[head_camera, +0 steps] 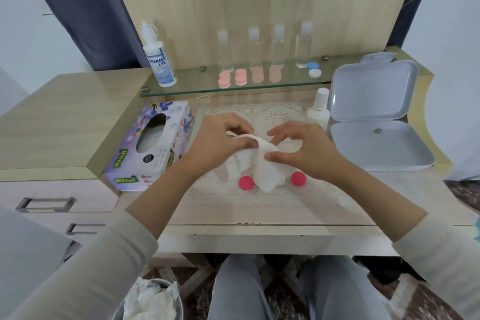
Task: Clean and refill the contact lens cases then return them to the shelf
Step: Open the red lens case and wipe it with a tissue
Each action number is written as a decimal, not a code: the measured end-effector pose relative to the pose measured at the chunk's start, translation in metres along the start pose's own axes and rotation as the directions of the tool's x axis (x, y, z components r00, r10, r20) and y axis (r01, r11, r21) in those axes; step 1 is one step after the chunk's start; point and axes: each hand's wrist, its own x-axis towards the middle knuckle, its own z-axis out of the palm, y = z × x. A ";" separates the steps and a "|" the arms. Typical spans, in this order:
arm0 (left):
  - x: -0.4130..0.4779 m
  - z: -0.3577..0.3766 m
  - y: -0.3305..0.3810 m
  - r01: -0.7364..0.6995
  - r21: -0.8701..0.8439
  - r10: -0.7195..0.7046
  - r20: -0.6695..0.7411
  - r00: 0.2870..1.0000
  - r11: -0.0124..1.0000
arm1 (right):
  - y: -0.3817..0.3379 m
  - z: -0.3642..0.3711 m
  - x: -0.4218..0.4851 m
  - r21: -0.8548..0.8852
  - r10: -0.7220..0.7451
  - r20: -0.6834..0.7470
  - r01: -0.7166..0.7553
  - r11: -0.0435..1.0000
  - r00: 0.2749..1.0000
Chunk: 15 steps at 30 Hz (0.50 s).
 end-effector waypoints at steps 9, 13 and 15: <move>-0.012 0.030 -0.008 0.013 0.015 -0.012 -0.097 0.995 1.000 | 0.003 0.007 -0.018 0.180 0.016 -0.041 -0.008 0.984 0.999; -0.015 0.033 -0.005 0.057 -0.111 -0.064 -0.054 0.997 0.992 | 0.002 0.010 -0.020 0.277 0.033 -0.015 -0.027 0.960 0.999; -0.015 0.032 -0.006 0.096 -0.184 -0.100 -0.010 0.995 0.978 | 0.004 0.011 -0.020 0.270 0.040 -0.024 -0.032 0.962 0.999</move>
